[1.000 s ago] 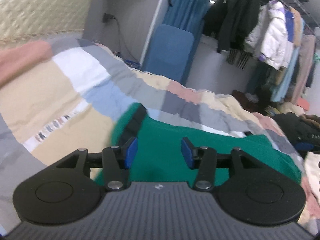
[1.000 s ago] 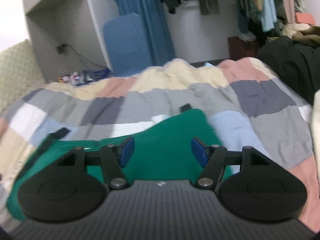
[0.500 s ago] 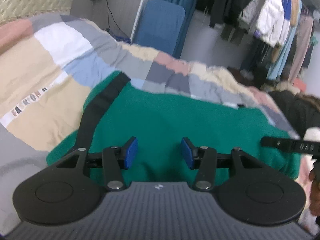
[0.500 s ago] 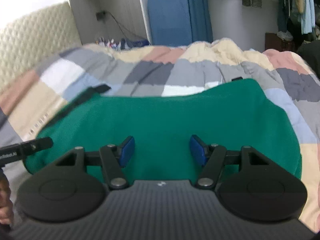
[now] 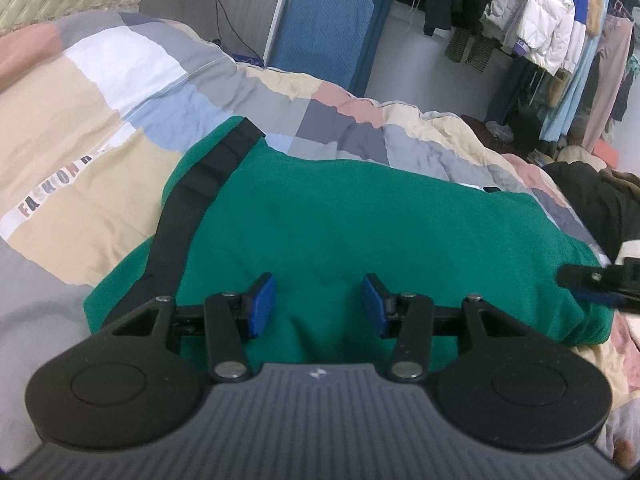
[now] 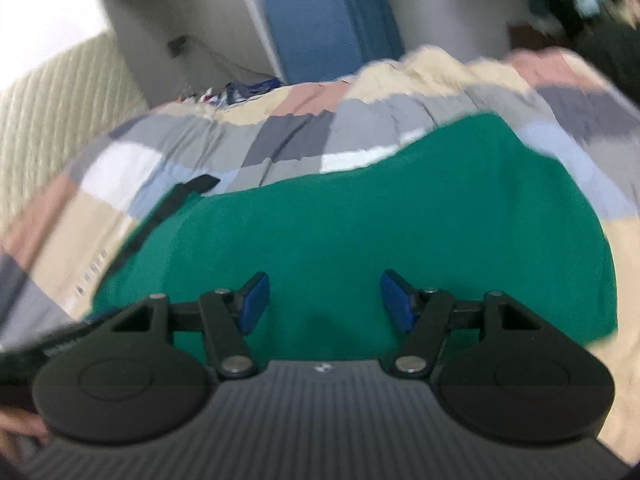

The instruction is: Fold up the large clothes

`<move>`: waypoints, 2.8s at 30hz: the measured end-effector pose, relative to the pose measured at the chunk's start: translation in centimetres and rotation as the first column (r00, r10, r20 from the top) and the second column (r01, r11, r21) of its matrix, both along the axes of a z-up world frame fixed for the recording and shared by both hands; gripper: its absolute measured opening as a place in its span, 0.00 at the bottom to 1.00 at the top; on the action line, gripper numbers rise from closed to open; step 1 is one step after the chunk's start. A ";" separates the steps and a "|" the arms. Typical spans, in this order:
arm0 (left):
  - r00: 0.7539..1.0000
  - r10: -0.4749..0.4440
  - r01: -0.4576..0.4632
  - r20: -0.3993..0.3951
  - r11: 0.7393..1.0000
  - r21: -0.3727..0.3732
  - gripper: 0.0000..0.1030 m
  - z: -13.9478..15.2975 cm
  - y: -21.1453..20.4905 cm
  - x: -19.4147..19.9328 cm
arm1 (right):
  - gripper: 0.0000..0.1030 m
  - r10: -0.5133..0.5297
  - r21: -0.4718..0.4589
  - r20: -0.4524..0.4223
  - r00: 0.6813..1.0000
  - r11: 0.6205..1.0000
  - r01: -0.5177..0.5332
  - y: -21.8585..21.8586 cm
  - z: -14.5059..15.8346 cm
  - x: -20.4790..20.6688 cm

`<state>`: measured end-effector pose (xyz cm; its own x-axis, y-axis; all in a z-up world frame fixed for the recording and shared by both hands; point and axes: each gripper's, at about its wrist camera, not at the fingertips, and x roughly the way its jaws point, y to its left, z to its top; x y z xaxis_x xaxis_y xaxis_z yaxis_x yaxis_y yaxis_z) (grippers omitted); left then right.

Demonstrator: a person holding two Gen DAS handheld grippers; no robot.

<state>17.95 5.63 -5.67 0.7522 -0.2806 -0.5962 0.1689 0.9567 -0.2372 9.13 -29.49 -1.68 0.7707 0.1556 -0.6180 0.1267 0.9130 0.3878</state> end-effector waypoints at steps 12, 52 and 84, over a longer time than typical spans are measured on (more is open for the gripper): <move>1.000 0.008 -0.008 0.014 1.000 0.026 0.53 0.1 -0.5 -0.5 | 0.89 -0.159 0.403 -0.185 0.970 0.888 0.222 -4.8 -4.5 -1.4; 0.920 0.045 -0.335 -0.390 0.606 -0.721 0.61 -8.6 6.8 2.8 | 0.69 -0.330 0.538 -0.138 0.934 0.767 0.351 -8.1 -7.2 1.5; 0.976 0.122 -0.195 -0.179 0.857 -0.476 0.31 4.4 7.2 -17.0 | 0.51 -0.211 0.466 0.001 0.977 0.865 0.187 -5.9 -0.5 -11.5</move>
